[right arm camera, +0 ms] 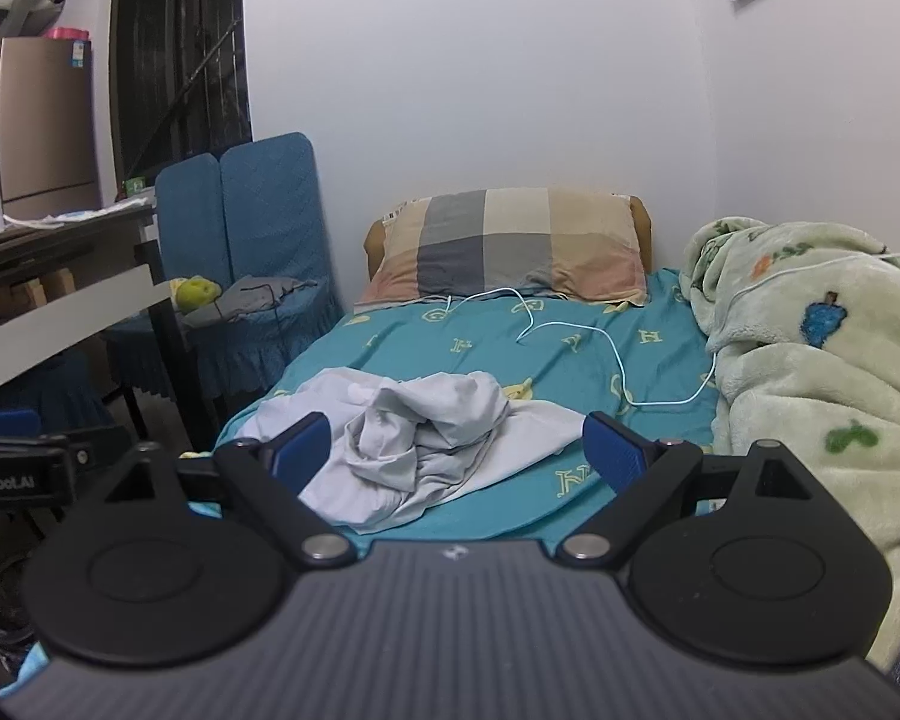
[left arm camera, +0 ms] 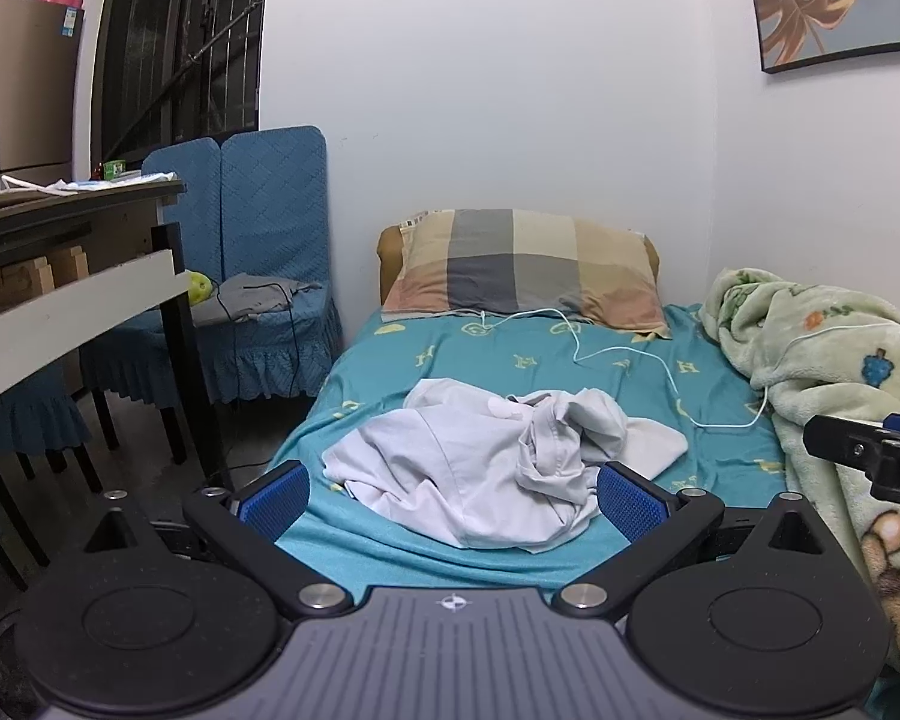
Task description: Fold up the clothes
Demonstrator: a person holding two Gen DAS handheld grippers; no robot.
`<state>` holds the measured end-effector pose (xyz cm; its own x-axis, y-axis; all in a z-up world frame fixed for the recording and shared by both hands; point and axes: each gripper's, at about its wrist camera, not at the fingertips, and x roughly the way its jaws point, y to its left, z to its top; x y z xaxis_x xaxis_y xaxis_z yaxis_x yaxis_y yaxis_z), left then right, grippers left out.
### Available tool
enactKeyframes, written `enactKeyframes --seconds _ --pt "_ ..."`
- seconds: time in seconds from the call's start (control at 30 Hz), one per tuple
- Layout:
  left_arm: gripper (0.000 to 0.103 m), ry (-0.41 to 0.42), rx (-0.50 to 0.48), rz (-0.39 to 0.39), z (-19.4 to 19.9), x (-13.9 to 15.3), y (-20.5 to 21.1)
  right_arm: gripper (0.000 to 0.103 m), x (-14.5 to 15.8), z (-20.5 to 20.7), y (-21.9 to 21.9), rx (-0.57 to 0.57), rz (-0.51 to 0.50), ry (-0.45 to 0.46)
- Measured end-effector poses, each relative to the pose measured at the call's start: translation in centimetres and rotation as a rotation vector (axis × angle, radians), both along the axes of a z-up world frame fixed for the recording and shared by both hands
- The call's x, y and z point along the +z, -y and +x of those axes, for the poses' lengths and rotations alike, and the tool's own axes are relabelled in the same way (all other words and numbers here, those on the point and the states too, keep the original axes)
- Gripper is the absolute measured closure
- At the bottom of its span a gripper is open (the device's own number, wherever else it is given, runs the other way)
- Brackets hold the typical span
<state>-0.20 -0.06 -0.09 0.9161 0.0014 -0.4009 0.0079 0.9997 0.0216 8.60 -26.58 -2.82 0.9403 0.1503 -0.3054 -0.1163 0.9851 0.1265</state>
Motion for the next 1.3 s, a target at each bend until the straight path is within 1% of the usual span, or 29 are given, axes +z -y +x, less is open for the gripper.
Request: enactKeyframes --seconds 0.1,0.17,0.2,0.27,0.3,0.4,0.87,1.0,1.17,1.3 --pt "0.0 0.017 -0.012 -0.01 -0.3 -0.1 0.1 0.011 -0.1 0.2 -0.1 -0.004 -0.001 -0.014" --pt "0.0 0.026 -0.019 -0.009 -0.5 -0.3 0.3 0.011 -0.4 -0.3 0.3 -0.022 0.011 0.007" --pt "0.0 0.021 -0.016 0.008 -0.5 -0.4 0.7 0.011 -0.4 0.0 0.7 -0.019 0.021 0.005" --pt "0.0 0.012 -0.016 0.017 -0.4 -0.5 0.8 0.011 -0.2 0.1 0.9 -0.024 0.024 0.002" --pt "0.0 0.012 -0.017 0.018 -0.6 -0.5 0.8 0.011 -0.7 0.3 1.1 -0.029 0.028 -0.003" --pt "0.0 0.013 -0.02 0.019 -0.7 -0.9 0.8 0.011 -1.5 0.7 1.8 -0.036 0.052 -0.011" --pt "0.0 0.011 0.011 0.02 -0.5 -1.8 0.4 0.011 -1.6 0.5 2.0 -0.035 0.065 -0.002" --pt "0.0 0.004 -0.008 0.009 -0.3 -2.1 0.4 0.011 -1.6 0.4 2.2 -0.031 0.077 -0.001" --pt "0.0 0.0 -0.028 0.017 0.0 -2.5 0.7 0.011 -1.6 0.3 2.4 -0.027 0.091 0.003" --pt "0.0 -0.019 -0.049 0.013 0.8 -2.8 0.9 0.011 -1.7 0.2 2.3 -0.035 0.079 -0.008"
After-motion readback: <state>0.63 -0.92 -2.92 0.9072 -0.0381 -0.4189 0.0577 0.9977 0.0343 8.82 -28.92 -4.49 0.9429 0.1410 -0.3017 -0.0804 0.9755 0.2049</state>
